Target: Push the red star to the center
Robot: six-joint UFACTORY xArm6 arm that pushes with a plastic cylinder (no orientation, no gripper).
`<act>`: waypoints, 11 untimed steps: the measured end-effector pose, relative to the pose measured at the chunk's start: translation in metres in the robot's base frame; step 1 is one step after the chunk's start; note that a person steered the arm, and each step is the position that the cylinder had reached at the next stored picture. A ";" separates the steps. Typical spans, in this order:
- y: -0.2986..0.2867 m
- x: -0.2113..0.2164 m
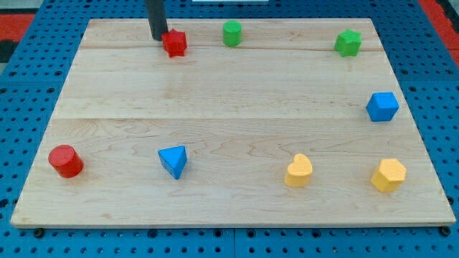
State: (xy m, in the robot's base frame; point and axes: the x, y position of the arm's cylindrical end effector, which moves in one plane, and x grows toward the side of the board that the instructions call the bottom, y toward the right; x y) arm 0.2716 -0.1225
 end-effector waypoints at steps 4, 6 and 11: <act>0.052 -0.005; 0.065 0.039; 0.096 0.086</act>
